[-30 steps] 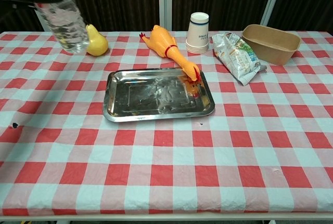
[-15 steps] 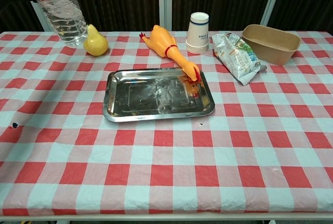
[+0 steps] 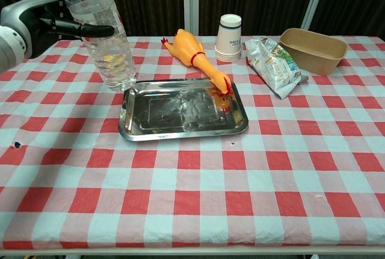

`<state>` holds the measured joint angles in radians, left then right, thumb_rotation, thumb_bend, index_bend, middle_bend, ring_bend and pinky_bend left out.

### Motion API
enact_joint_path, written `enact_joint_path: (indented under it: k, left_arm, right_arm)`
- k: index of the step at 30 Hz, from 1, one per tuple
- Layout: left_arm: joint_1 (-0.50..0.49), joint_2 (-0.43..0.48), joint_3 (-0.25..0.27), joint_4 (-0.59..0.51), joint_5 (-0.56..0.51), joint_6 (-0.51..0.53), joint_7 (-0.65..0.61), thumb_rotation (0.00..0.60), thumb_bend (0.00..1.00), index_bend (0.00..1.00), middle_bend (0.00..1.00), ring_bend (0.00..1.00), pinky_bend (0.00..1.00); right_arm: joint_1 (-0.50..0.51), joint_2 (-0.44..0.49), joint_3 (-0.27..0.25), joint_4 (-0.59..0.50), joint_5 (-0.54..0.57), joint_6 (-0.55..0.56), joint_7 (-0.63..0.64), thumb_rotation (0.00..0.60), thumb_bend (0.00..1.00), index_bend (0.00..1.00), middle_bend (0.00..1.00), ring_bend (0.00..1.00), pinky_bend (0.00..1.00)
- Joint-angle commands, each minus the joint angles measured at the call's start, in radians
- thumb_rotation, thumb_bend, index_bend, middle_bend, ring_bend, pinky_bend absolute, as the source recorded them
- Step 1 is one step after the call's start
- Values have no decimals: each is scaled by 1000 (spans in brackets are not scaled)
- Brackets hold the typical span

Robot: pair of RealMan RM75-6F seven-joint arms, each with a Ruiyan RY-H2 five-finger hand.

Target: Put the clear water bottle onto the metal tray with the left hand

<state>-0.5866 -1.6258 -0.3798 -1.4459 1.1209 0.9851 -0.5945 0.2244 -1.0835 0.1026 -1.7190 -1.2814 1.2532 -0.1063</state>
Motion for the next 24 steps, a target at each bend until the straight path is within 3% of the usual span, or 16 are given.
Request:
enact_joint_path:
  k: [1,11,24]
  left_arm:
    - [-16,-21,0,11,5,-8,1,600,163,559,634,490,478]
    - [-41,-102,21,66,36,-12,-18,600,162,559,634,491,478]
    - [-87,-213,37,250,100,-11,-56,600,162,559,634,490,478]
  right_arm:
    - [0,2,0,0,-1,0,3,600,125,122,107,0,11]
    - [4,5,6,3,13,-9,7,600,125,122,107,0,11]
    - [7,3,8,9,24,-15,3,600,124,122,107,0,11]
